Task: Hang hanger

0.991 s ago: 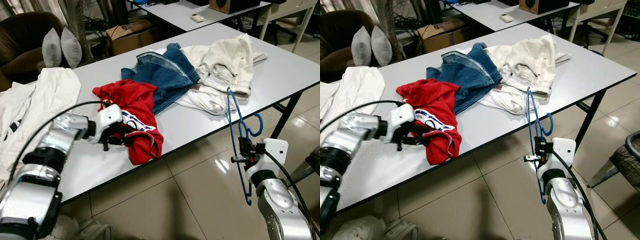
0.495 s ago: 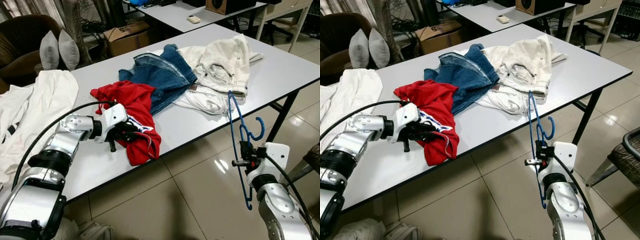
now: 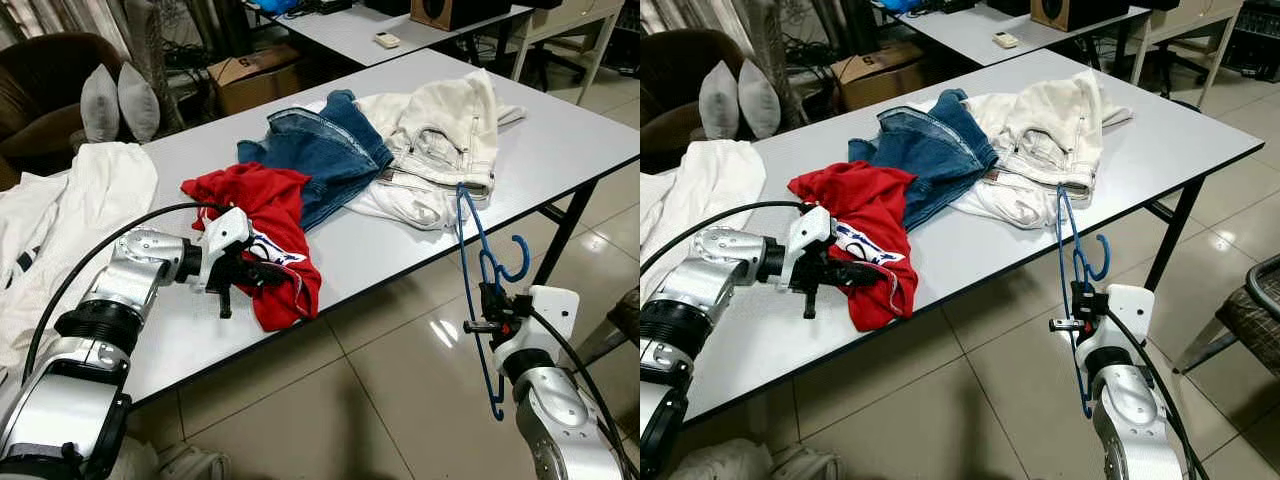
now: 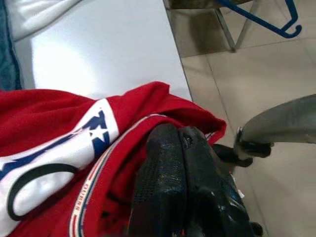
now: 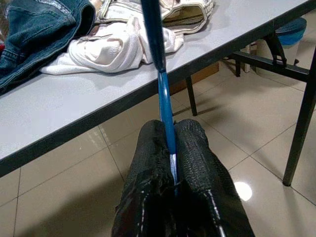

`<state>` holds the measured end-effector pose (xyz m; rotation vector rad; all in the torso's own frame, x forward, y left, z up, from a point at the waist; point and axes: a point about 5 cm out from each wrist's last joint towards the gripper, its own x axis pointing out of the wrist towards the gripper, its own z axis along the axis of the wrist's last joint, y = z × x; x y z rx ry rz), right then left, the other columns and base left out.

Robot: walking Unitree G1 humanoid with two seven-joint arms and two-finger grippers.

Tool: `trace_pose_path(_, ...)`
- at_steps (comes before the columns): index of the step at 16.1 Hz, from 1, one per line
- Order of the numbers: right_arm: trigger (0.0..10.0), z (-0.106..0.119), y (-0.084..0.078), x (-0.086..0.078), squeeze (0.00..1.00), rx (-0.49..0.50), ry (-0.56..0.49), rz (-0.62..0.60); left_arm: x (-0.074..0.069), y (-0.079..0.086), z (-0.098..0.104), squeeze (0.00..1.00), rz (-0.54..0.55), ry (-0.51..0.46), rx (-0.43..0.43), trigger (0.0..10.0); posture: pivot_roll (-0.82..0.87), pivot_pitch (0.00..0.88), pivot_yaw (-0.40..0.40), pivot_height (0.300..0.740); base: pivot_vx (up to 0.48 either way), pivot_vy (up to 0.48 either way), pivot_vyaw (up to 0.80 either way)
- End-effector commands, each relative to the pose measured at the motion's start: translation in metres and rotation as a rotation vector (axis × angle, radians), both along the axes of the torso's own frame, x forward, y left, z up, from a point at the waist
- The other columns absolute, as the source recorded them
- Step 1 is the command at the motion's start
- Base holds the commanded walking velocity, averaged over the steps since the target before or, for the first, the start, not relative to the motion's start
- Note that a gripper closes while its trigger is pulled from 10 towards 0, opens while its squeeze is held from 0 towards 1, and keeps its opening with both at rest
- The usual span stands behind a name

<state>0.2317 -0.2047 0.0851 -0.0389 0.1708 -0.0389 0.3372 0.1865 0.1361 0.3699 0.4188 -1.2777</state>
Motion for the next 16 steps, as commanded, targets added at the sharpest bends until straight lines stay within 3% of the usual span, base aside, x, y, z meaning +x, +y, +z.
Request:
trace_pose_path(1,10.0,0.002,0.002,0.002,0.0,0.007,-0.01,-0.003,0.003,0.007,0.005,0.0,0.022,-0.033,0.053,0.0,-0.23,0.0,0.202,0.74,0.0,0.0,0.0)
trace_pose_path(2,10.0,0.002,0.002,0.001,0.0,0.008,-0.011,-0.006,0.007,0.006,0.006,0.0,0.053,-0.083,0.064,0.0,-0.23,0.0,0.216,0.74,0.0,0.0,0.0)
trace_pose_path(4,10.0,0.001,0.002,0.003,0.0,0.009,-0.011,-0.008,0.02,-0.014,0.026,0.0,0.087,-0.144,-0.052,0.0,-0.23,0.0,0.217,0.74,0.0,0.0,0.0)
trace_pose_path(5,10.0,0.001,0.002,0.003,0.0,0.008,-0.013,-0.008,0.023,-0.019,0.031,0.0,0.078,-0.155,-0.065,0.0,-0.23,0.0,0.219,0.74,0.0,0.0,0.0)
trace_pose_path(7,10.0,0.002,0.003,0.004,0.0,0.011,-0.02,-0.014,0.027,-0.019,0.037,0.0,0.073,-0.228,-0.008,0.0,-0.23,0.0,0.234,0.74,0.0,0.0,0.0)
trace_pose_path(8,10.0,0.001,0.003,0.002,0.0,0.012,-0.02,-0.024,0.027,-0.017,0.036,0.0,0.061,-0.262,0.034,2.4,-0.23,0.0,0.24,0.74,0.0,0.0,0.0)
trace_pose_path(9,10.0,0.0,0.002,0.0,0.0,0.013,-0.018,-0.029,0.022,-0.015,0.03,0.0,0.028,-0.245,0.044,10.0,-0.23,0.0,0.248,0.74,0.0,0.0,0.0)
trace_pose_path(10,10.0,-0.001,0.002,-0.003,0.0,0.015,-0.016,-0.038,0.013,-0.01,0.019,1.0,0.002,-0.215,0.042,10.0,-0.23,0.0,0.255,0.74,0.0,0.0,0.0)
trace_pose_path(13,10.0,-0.004,0.002,-0.005,0.0,0.019,-0.007,-0.039,0.007,-0.004,0.012,1.0,0.015,-0.226,0.047,10.0,-0.22,0.0,0.236,0.74,0.0,0.0,0.0)
trace_pose_path(16,10.0,-0.008,0.008,-0.004,0.0,0.02,0.021,0.017,0.005,0.005,0.01,1.0,0.05,-0.319,0.119,10.0,-0.19,0.0,0.179,0.74,0.0,0.0,0.0)
